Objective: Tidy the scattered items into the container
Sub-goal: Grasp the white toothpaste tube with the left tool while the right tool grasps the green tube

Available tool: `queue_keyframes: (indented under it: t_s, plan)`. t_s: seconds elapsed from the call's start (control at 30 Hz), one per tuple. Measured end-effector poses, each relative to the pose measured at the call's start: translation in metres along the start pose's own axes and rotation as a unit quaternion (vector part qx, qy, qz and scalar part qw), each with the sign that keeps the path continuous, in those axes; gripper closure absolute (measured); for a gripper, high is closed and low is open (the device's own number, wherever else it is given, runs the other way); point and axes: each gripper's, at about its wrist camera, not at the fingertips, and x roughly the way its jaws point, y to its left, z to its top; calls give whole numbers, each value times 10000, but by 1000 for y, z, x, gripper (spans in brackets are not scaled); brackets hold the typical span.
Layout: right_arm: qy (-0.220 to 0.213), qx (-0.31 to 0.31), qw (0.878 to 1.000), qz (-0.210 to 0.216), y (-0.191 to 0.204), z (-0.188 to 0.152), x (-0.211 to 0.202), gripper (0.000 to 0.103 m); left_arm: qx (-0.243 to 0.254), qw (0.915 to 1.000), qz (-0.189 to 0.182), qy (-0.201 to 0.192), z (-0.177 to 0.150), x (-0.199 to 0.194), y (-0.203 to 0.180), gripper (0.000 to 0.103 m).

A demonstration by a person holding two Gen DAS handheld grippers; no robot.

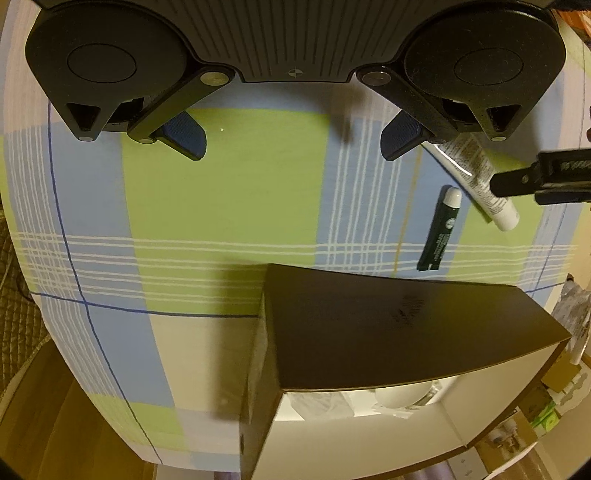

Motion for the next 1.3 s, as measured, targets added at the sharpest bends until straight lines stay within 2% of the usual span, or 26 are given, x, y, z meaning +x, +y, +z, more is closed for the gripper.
queue_keyframes:
  t_s: [0.07, 0.2, 0.33, 0.37, 0.5, 0.73, 0.8, 0.9, 1.0, 1.07, 1.1, 1.2, 1.3]
  plan:
    - [11, 11, 10000, 4, -1, 0, 1, 0, -144, 9999, 5, 19, 3, 5, 1, 34]
    - [43, 29, 10000, 18, -3, -1, 3, 0, -335, 9994, -50, 14, 7, 13, 5, 37]
    - [63, 30, 10000, 34, -2, -2, 5, 0, -71, 9999, 22, -110, 6, 13, 5, 58]
    - [62, 23, 10000, 55, -2, -2, 5, 0, 2, 9999, 25, -123, 5, 12, 7, 58]
    - [67, -26, 9998, 193, 5, -2, 7, 0, 173, 9996, 95, -196, 0, 8, 18, 59]
    - [113, -214, 9977, 637, 34, -1, 16, 0, 598, 9959, 619, -276, -5, -1, 47, 57]
    - [42, -371, 9966, 733, 47, 1, 20, 0, 410, 9973, 568, -199, -3, -4, 58, 56]
    - [-178, -633, 9948, 783, 68, 5, 27, 0, 16, 9989, 442, -174, -1, -9, 70, 49]
    - [-406, -945, 9921, 720, 87, 9, 36, 0, -65, 9988, 448, -204, -2, -14, 72, 47]
    - [-471, -1131, 9897, 742, 101, 11, 41, 30, -110, 9987, 444, -222, -5, -17, 71, 47]
    - [-422, -1141, 9898, 746, 105, 12, 46, 48, -145, 9988, 422, -215, -6, -18, 72, 45]
    - [-534, -1153, 9896, 669, 113, 12, 54, 49, -236, 9988, 362, -214, -9, -24, 76, 44]
    - [-614, -1468, 9861, 488, 119, 7, 56, 81, -242, 9987, 390, -232, -10, -28, 77, 44]
